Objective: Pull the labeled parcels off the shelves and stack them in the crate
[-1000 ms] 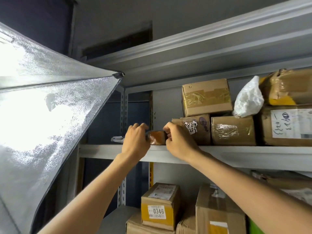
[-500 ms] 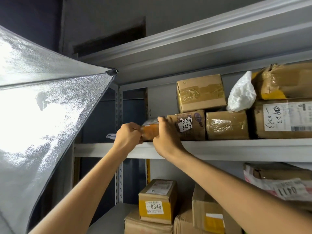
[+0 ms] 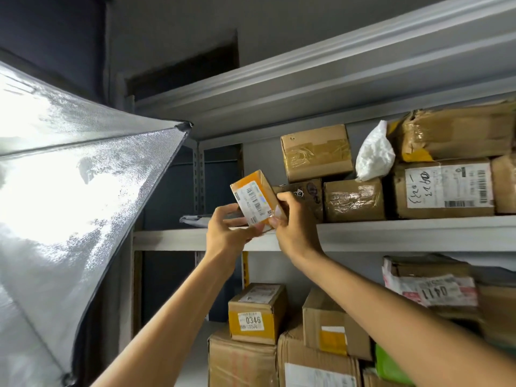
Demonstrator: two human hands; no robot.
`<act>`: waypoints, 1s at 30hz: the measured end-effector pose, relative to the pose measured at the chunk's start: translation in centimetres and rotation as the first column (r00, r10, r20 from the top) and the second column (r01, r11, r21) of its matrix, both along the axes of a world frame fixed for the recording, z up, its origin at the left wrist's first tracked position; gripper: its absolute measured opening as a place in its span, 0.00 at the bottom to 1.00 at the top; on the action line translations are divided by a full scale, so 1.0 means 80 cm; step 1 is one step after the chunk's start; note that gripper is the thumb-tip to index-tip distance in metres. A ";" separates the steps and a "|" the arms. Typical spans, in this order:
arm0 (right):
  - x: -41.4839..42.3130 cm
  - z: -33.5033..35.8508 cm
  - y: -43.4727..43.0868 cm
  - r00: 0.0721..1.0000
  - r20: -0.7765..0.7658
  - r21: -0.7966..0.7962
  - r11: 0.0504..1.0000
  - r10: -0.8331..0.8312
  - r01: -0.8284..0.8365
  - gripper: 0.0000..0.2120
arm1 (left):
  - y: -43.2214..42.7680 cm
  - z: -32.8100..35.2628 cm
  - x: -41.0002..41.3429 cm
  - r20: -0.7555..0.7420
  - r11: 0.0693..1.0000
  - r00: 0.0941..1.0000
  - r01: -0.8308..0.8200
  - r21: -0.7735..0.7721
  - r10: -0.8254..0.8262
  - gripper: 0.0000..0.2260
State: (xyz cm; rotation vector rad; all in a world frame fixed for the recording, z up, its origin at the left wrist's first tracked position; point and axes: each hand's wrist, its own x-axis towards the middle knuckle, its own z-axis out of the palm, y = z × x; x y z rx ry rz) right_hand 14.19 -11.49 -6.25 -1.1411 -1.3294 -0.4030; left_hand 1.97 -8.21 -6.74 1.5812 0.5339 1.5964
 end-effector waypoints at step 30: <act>0.074 0.018 -0.104 0.784 -0.599 -0.185 0.924 0.164 -0.335 0.27 | -0.050 0.003 0.011 -0.273 0.982 0.947 0.187 0.039 -0.170 0.18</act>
